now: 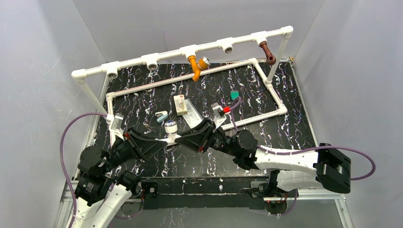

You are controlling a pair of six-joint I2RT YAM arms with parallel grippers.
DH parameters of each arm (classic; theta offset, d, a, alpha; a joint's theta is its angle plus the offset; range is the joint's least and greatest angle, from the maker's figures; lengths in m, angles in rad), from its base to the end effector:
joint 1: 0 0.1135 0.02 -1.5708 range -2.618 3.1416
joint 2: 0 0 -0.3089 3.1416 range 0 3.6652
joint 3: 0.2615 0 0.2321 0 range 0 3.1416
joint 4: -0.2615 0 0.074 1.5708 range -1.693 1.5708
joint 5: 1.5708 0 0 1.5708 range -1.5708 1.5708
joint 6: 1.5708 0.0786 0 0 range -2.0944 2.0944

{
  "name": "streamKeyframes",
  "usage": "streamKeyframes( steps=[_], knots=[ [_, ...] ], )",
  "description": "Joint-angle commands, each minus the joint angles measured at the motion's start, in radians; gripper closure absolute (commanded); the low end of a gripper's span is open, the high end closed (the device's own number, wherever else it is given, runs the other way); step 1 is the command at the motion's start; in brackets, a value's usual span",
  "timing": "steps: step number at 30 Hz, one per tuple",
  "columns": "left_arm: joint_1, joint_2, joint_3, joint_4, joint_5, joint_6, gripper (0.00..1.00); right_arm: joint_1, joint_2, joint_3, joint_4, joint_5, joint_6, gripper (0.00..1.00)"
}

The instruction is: Install the water faucets

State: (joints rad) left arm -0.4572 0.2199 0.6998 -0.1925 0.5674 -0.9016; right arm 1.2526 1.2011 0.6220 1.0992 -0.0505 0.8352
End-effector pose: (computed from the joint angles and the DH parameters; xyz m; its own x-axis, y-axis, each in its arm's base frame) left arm 0.0031 -0.0486 0.3774 -0.4969 -0.4927 -0.7144 0.7173 0.2301 -0.6576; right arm 0.0780 0.2493 0.4048 -0.6091 0.5176 -0.6009 -0.7610 -0.1682 0.6266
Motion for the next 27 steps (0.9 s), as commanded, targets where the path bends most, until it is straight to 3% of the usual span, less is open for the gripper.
streamKeyframes(
  steps=[1,5,10,15,22,27],
  knots=[
    [0.002,0.012,0.002,0.062,0.028,-0.014,1.0,0.005,-0.034,-0.019,0.011,0.019,-0.007,0.97],
    [0.002,0.008,0.0,0.071,0.028,-0.027,1.0,0.005,-0.055,-0.018,-0.031,0.015,-0.015,0.64],
    [0.002,0.0,-0.014,0.085,0.046,-0.048,1.0,0.004,-0.092,-0.031,-0.087,0.005,-0.011,0.37],
    [0.002,0.003,-0.023,0.084,0.076,-0.057,1.0,-0.015,-0.134,-0.004,-0.196,-0.097,-0.042,0.29],
    [0.002,0.015,-0.027,0.063,0.093,-0.051,1.0,-0.055,-0.162,0.117,-0.463,-0.258,-0.078,0.29],
    [0.002,0.013,-0.037,0.059,0.093,-0.053,1.0,-0.073,-0.154,0.173,-0.563,-0.306,-0.076,0.3]
  ],
)
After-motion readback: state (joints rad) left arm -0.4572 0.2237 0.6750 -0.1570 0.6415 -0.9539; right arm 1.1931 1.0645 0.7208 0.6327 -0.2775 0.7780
